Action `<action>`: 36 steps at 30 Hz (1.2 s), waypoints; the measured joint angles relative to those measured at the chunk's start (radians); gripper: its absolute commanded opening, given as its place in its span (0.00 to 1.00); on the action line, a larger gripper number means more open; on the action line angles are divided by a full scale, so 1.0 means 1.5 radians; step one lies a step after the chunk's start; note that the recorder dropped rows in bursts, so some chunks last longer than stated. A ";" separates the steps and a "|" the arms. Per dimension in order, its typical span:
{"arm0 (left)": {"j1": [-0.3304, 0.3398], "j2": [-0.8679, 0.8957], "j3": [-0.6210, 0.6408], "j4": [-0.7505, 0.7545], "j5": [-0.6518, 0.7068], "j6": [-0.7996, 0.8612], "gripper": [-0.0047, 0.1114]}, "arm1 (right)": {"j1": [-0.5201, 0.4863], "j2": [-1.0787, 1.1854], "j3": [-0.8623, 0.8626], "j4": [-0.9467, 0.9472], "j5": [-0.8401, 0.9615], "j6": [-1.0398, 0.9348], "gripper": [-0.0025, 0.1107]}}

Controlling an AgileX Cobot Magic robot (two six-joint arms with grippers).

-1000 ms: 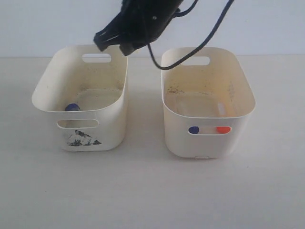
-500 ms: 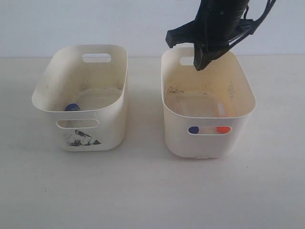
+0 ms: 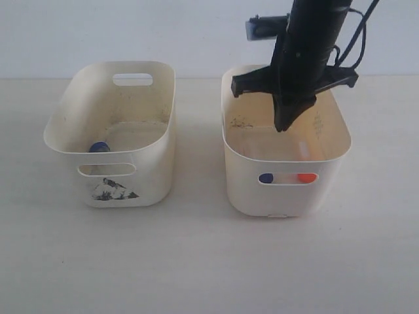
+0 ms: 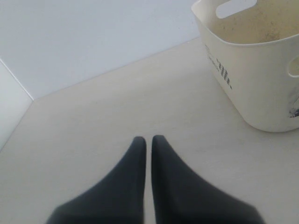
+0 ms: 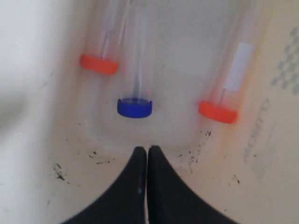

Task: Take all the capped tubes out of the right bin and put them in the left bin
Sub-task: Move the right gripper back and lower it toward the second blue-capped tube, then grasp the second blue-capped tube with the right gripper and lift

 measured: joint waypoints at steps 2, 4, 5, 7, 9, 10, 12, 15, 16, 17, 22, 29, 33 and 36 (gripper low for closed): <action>0.000 0.000 0.000 0.000 0.000 0.000 0.08 | 0.000 0.012 0.010 0.000 0.000 0.000 0.02; 0.000 0.000 0.000 0.000 0.000 0.000 0.08 | 0.000 0.022 0.013 0.000 -0.004 0.000 0.02; 0.000 0.000 0.000 0.000 0.000 0.000 0.08 | 0.000 0.027 0.013 0.000 -0.010 0.000 0.02; 0.000 0.000 0.000 0.000 0.000 0.000 0.08 | 0.000 0.031 0.014 0.000 -0.022 0.000 0.02; 0.000 0.000 0.000 0.000 0.000 0.000 0.08 | 0.000 0.034 0.014 0.000 -0.032 0.000 0.02; 0.000 0.000 0.000 0.000 0.000 0.000 0.08 | 0.000 0.037 0.014 0.000 -0.035 0.000 0.02; 0.000 0.000 0.000 0.000 0.000 0.000 0.08 | 0.000 0.041 0.014 0.000 -0.040 0.000 0.02; 0.000 0.000 0.000 0.000 0.000 0.000 0.08 | 0.000 0.058 0.014 0.000 -0.042 0.000 0.02; 0.000 0.000 0.000 0.000 0.000 0.000 0.08 | 0.000 0.063 0.014 0.000 -0.044 0.000 0.02; 0.000 0.000 0.000 0.000 0.000 0.000 0.08 | 0.000 0.068 0.015 0.000 -0.047 0.000 0.02; 0.000 0.000 0.000 0.000 0.000 0.000 0.08 | 0.000 0.084 0.016 0.000 -0.067 0.000 0.02; 0.000 0.000 0.000 0.000 0.000 0.000 0.08 | 0.000 0.086 0.016 -0.020 -0.076 0.000 0.02; 0.000 0.000 0.000 0.000 0.000 0.000 0.08 | 0.000 0.086 0.016 -0.028 -0.081 -0.001 0.02; 0.000 0.000 0.000 0.000 0.000 0.000 0.08 | 0.000 0.086 0.016 -0.030 -0.098 -0.008 0.02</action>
